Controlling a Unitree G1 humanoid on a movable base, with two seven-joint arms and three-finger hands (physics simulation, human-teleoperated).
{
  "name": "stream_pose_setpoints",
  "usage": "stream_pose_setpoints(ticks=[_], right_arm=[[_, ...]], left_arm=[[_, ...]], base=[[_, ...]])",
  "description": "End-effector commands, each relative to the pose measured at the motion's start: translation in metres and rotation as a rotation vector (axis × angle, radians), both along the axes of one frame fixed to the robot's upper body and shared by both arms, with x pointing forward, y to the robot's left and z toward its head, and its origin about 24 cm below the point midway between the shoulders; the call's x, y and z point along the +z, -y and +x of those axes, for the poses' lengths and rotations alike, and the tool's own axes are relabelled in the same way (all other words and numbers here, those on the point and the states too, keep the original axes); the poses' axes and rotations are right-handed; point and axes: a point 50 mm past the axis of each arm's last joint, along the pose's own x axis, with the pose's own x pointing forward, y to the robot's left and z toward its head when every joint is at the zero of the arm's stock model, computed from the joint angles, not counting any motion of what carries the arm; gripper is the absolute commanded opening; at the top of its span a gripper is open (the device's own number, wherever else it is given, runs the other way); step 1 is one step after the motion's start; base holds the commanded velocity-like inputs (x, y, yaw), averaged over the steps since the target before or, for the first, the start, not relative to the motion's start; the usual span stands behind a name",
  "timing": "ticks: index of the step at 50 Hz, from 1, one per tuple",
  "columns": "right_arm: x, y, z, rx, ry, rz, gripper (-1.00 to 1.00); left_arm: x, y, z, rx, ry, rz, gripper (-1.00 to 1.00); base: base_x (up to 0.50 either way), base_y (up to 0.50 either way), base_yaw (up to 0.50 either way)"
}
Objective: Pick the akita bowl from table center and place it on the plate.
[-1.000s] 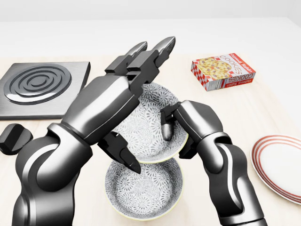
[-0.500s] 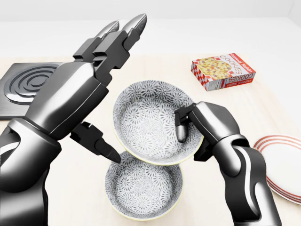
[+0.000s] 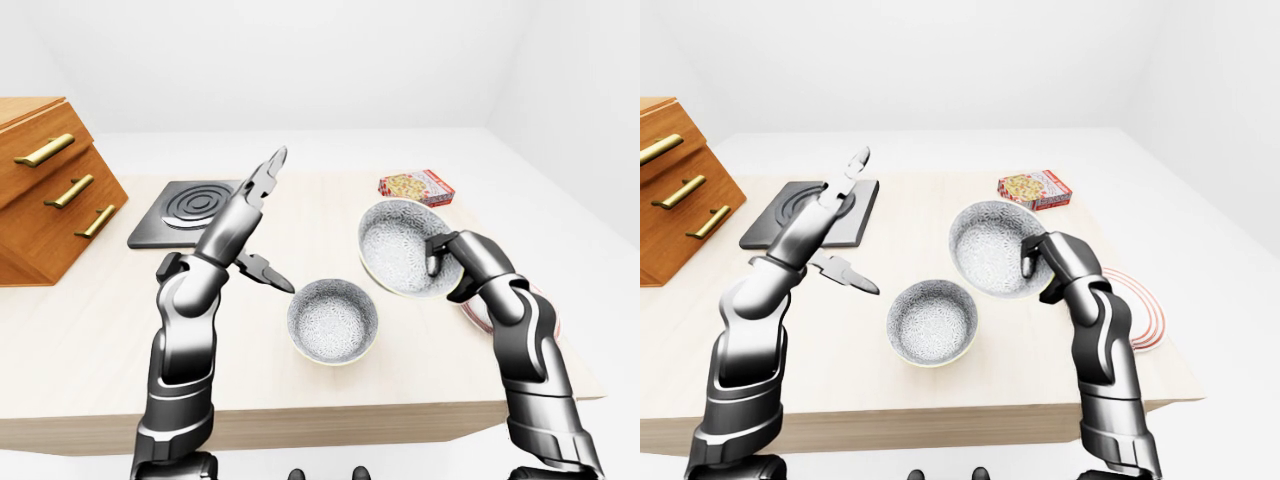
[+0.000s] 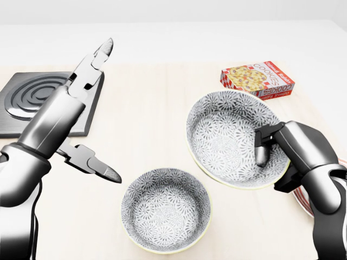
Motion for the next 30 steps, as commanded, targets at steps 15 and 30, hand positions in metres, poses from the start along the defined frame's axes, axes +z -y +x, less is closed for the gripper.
stream_pose_setpoints(ticks=[15,30], right_arm=[[0.010,0.100,-0.033,-0.226,-0.001,0.024,-1.00],[0.013,0.125,-0.037,-0.300,-0.061,-0.004,-1.00]], left_arm=[[-0.018,-0.007,0.001,0.030,-0.053,-0.053,1.00],[-0.020,-0.007,0.001,0.031,-0.062,-0.057,1.00]], base=[[0.00,0.00,0.00],[0.00,0.00,0.00]])
